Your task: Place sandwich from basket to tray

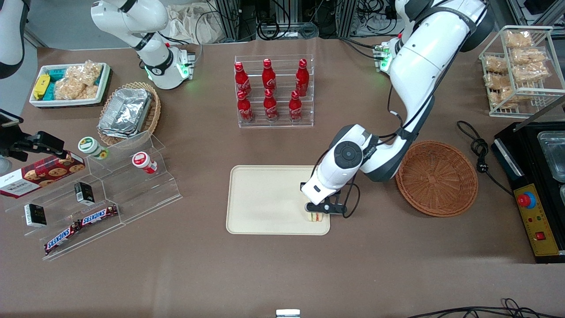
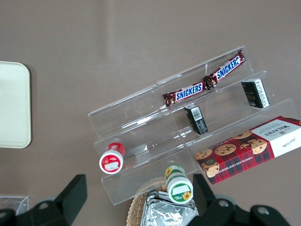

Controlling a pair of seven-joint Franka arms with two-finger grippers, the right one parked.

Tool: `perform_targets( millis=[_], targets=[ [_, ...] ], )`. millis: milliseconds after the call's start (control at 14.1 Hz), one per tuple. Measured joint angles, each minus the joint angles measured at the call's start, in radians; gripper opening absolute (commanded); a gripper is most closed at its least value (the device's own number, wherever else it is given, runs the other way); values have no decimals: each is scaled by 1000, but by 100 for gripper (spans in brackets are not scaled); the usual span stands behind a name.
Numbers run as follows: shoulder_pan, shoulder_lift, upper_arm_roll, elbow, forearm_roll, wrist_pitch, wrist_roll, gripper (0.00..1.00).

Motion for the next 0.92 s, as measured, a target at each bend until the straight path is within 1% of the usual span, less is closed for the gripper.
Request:
perform_targets(
  millis=[141, 283, 424, 636, 778, 919],
  targets=[
    [-1, -7, 0, 23, 1, -45, -27, 99],
    [-1, -48, 0, 63, 1, -168, -34, 99],
    [1, -134, 1, 97, 1, -322, -34, 99],
    [26, -312, 29, 113, 2, -563, -27, 99],
    [84, -413, 36, 112, 1, -680, -10, 99],
    [147, -481, 38, 110, 0, -758, 18, 99]
  ],
)
